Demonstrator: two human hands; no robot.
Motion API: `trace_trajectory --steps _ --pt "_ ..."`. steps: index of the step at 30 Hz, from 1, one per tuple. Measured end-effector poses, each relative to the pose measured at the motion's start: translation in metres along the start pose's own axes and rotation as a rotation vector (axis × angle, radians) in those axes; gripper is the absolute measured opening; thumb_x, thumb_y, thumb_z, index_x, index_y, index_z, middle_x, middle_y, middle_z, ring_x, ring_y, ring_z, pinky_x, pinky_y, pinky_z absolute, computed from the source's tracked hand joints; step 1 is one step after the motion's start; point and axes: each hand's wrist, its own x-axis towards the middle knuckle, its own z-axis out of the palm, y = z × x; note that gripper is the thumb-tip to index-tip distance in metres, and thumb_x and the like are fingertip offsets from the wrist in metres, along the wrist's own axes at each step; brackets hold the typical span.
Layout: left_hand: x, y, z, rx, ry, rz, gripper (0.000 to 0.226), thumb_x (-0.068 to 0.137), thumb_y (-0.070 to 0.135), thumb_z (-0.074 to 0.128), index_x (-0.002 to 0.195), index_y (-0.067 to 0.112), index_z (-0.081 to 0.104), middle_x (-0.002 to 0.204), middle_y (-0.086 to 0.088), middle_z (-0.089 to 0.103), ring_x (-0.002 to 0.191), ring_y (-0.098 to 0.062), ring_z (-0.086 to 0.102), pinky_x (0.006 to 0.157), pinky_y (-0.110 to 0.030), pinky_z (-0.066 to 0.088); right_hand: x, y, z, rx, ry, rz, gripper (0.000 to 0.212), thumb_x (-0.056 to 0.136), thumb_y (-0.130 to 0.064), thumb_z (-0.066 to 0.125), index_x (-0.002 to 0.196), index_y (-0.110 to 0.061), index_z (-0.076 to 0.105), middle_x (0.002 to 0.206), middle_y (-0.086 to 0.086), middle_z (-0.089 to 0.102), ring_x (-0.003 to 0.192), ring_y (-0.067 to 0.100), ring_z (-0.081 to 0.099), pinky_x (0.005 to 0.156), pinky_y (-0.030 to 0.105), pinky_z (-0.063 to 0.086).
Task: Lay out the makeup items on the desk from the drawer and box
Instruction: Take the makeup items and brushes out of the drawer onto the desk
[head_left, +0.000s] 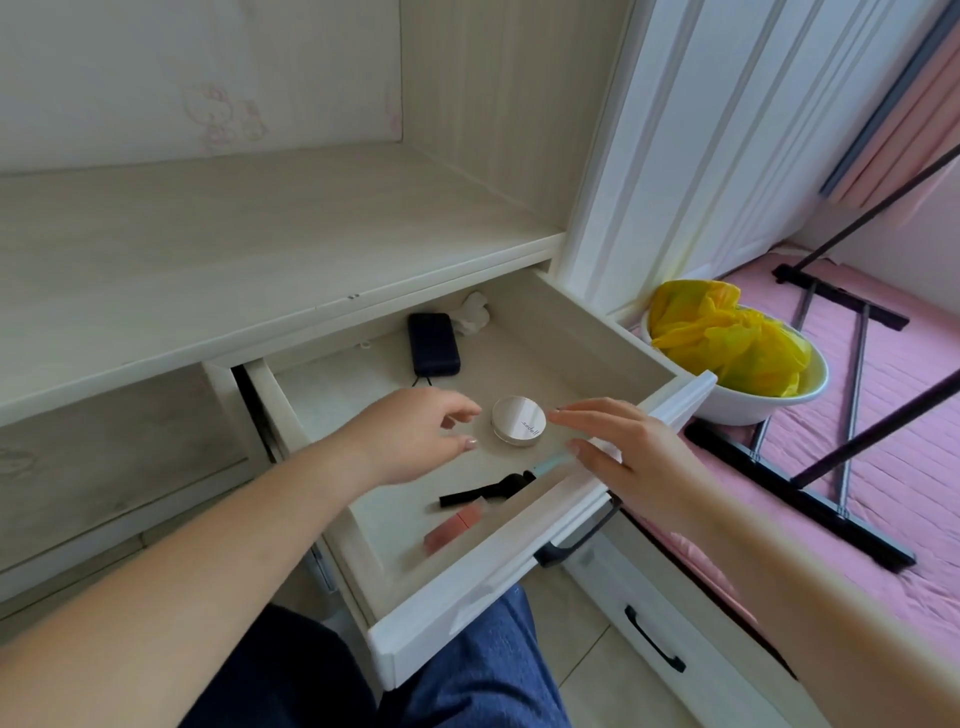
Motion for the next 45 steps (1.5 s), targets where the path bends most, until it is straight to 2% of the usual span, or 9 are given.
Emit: trace_trajectory --steps 8,16,25,29,35,38,41,43,45 --pt "0.082 -0.014 0.028 0.25 -0.068 0.013 0.055 0.085 0.037 0.062 0.137 0.026 0.046 0.142 -0.001 0.046 0.13 -0.022 0.042 0.103 -0.042 0.041 0.071 -0.007 0.014 -0.158 -0.51 0.001 0.029 0.092 -0.026 0.055 0.118 -0.034 0.062 0.114 -0.01 0.063 0.1 0.01 0.057 0.091 0.028 0.045" --pt "0.13 -0.033 0.057 0.288 -0.184 0.032 0.06 0.089 0.04 0.054 0.144 0.023 0.036 0.155 -0.004 0.027 0.141 -0.028 0.026 0.113 -0.044 0.029 0.112 -0.01 0.07 -0.345 -1.054 -0.149 0.043 0.091 -0.032 0.056 0.133 -0.025 0.05 0.132 -0.003 0.054 0.117 0.016 0.051 0.086 0.022 0.032" --pt "0.157 -0.038 0.07 0.254 -0.3 0.133 0.043 0.083 0.028 0.059 0.122 0.012 0.056 0.152 0.0 0.034 0.132 -0.028 0.039 0.104 -0.041 0.039 0.124 -0.006 0.1 -0.405 -1.187 -0.294 0.043 0.086 -0.036 0.062 0.128 -0.026 0.056 0.124 -0.006 0.057 0.108 0.017 0.055 0.09 0.028 0.043" --pt "0.162 -0.045 0.077 0.224 -0.248 0.142 0.066 0.08 0.036 0.065 0.14 0.02 0.043 0.151 0.004 0.032 0.135 -0.02 0.037 0.106 -0.036 0.037 0.121 -0.005 0.106 -0.44 -1.223 -0.335 0.042 0.085 -0.04 0.062 0.124 -0.025 0.059 0.12 -0.006 0.061 0.104 0.016 0.056 0.083 0.026 0.042" --pt "0.167 -0.054 0.077 0.195 -0.215 0.138 0.073 0.073 0.042 0.074 0.136 0.018 0.046 0.141 0.0 0.037 0.126 -0.02 0.044 0.1 -0.034 0.042 0.12 -0.012 0.111 -0.595 -1.223 -0.447 0.044 0.085 -0.048 0.059 0.118 -0.02 0.06 0.107 -0.004 0.064 0.091 0.016 0.057 0.07 0.027 0.04" --pt "0.165 -0.064 0.072 0.212 -0.194 0.115 0.076 0.072 0.046 0.074 0.136 0.018 0.045 0.141 0.001 0.036 0.126 -0.02 0.044 0.096 -0.033 0.043 0.118 -0.016 0.114 -0.702 -1.223 -0.499 0.038 0.086 -0.049 0.055 0.105 -0.017 0.065 0.093 -0.005 0.065 0.073 0.013 0.054 0.057 0.026 0.037" --pt "0.16 -0.07 0.067 0.268 -0.204 0.1 0.078 0.072 0.047 0.073 0.136 0.015 0.043 0.14 -0.002 0.04 0.126 -0.024 0.043 0.098 -0.034 0.042 0.117 -0.017 0.113 -0.723 -1.178 -0.506 0.029 0.087 -0.039 0.055 0.071 -0.015 0.058 0.067 -0.004 0.055 0.054 0.012 0.046 0.045 0.025 0.031" --pt "0.158 -0.071 0.064 0.294 -0.19 0.102 0.061 0.072 0.046 0.072 0.118 0.012 0.054 0.123 -0.007 0.052 0.115 -0.027 0.05 0.091 -0.035 0.045 0.119 -0.015 0.109 -0.694 -1.137 -0.475 0.029 0.086 -0.033 0.054 0.065 -0.013 0.054 0.065 -0.002 0.054 0.05 0.013 0.044 0.043 0.024 0.031" --pt "0.154 -0.071 0.058 0.309 -0.174 0.095 0.045 0.071 0.045 0.071 0.095 0.011 0.054 0.103 -0.006 0.055 0.099 -0.026 0.053 0.078 -0.034 0.045 0.122 -0.01 0.105 -0.619 -1.104 -0.388 0.027 0.085 -0.033 0.052 0.085 -0.01 0.065 0.085 0.004 0.065 0.064 0.019 0.056 0.051 0.029 0.045"
